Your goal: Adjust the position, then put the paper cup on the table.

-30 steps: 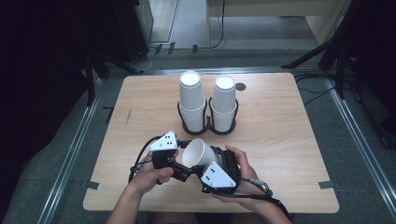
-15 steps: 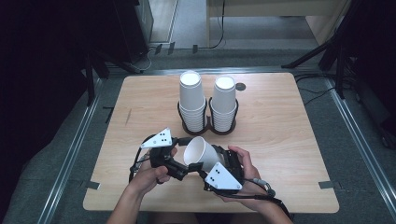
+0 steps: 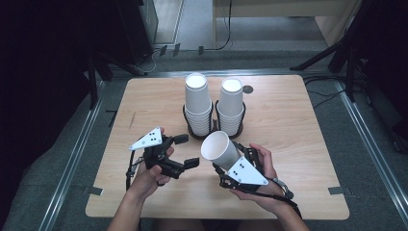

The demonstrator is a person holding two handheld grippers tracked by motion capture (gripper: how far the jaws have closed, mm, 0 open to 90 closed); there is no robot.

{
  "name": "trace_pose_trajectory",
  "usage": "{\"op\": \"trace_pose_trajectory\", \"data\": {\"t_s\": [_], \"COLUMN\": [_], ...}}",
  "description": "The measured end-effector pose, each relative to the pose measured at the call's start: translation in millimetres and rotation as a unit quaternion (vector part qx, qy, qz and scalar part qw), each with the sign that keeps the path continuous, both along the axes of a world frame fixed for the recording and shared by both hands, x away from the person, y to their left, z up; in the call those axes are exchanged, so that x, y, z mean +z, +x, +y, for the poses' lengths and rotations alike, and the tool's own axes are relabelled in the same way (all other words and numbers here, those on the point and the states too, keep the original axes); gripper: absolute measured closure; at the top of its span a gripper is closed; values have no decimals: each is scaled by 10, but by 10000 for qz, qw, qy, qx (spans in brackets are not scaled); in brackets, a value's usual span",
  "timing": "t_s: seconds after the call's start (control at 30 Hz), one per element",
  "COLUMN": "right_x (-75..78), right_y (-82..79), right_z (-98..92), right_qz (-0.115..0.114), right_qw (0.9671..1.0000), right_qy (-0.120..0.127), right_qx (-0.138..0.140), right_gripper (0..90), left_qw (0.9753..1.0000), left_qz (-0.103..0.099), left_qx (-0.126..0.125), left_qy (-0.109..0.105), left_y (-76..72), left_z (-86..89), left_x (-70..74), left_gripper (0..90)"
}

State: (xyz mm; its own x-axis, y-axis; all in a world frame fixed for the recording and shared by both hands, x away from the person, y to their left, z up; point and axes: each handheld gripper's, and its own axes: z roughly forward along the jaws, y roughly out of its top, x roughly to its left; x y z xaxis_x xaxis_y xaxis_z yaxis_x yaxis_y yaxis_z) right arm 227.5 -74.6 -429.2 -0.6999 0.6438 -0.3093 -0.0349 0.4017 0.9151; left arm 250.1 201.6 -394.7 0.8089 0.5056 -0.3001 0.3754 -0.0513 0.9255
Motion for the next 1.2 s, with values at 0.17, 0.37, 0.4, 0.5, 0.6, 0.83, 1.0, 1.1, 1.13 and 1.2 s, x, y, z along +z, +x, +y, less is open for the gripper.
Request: {"op": "trace_pose_trajectory", "data": {"t_s": [0.17,0.37,0.4,0.5,0.6,0.83,1.0,1.1,1.13,1.2], "right_x": [3,-53,-70,-109,-158,-260,-318,-343,-350,-369], "right_y": [120,290,322,391,471,635,699,735,746,767], "right_z": [-179,-446,-493,-589,-695,-941,-1062,-1120,-1137,-1169], "right_qz": [282,572,632,706,769,974,1086,1114,1124,1164], "right_qw": [9973,9887,9872,9838,9803,9710,9657,9633,9625,9605], "right_qy": [641,1283,1349,1470,1565,1784,1870,1912,1921,1958], "right_qx": [-239,-523,-576,-742,-924,-1263,-1435,-1516,-1552,-1597], "right_gripper": [185,187,187,186,187,187,187,187,187,187], "left_qw": [9991,9941,9932,9890,9835,9742,9685,9667,9664,9643], "left_qz": [-51,-108,-116,-140,-143,-82,17,85,103,110], "left_qx": [400,1045,1127,1467,1803,2235,2465,2517,2524,2600], "left_qy": [-144,-270,-264,-140,62,314,350,453,470,482], "left_y": [6,-15,-17,-24,-48,-163,-261,-321,-338,-359], "left_z": [112,332,360,445,517,752,922,992,1013,1051], "left_x": [-47,-160,-176,-250,-340,-470,-562,-627,-641,-656], "left_gripper": [5,5,6,5,5,5,5,5,5,6]}}
